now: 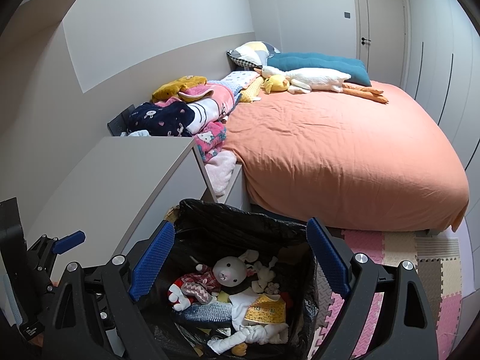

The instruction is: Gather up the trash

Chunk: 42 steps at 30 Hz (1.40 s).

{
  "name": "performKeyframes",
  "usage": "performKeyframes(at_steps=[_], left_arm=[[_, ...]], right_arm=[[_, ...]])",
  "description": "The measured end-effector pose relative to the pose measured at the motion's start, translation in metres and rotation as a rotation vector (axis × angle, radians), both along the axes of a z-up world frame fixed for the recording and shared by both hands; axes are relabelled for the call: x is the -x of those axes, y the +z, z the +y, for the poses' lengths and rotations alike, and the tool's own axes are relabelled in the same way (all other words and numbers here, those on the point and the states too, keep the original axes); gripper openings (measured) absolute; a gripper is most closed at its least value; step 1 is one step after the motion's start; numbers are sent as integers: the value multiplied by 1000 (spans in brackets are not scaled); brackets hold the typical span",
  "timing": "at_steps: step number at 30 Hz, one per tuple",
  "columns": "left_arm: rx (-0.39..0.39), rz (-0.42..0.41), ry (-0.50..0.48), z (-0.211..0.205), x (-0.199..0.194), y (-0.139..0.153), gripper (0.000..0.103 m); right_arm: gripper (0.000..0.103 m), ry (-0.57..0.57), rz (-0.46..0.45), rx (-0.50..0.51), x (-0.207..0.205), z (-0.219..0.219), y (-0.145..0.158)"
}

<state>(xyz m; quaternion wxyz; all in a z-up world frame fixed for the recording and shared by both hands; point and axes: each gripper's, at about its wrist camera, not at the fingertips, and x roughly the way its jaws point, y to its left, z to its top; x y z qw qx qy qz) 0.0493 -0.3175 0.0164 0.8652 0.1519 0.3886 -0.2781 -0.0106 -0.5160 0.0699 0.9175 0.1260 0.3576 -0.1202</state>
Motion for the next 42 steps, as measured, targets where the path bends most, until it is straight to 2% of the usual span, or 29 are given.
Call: performKeyframes(at_steps=[20, 24, 42], left_arm=[[35, 25, -15, 4, 0, -1, 98], [23, -15, 16, 5, 3, 1, 98], [-3, 0, 41, 9, 1, 0, 98]], right_arm=[[90, 0, 2, 0, -1, 1, -1], [90, 3, 4, 1, -2, 3, -2], [90, 11, 14, 0, -3, 9, -8]])
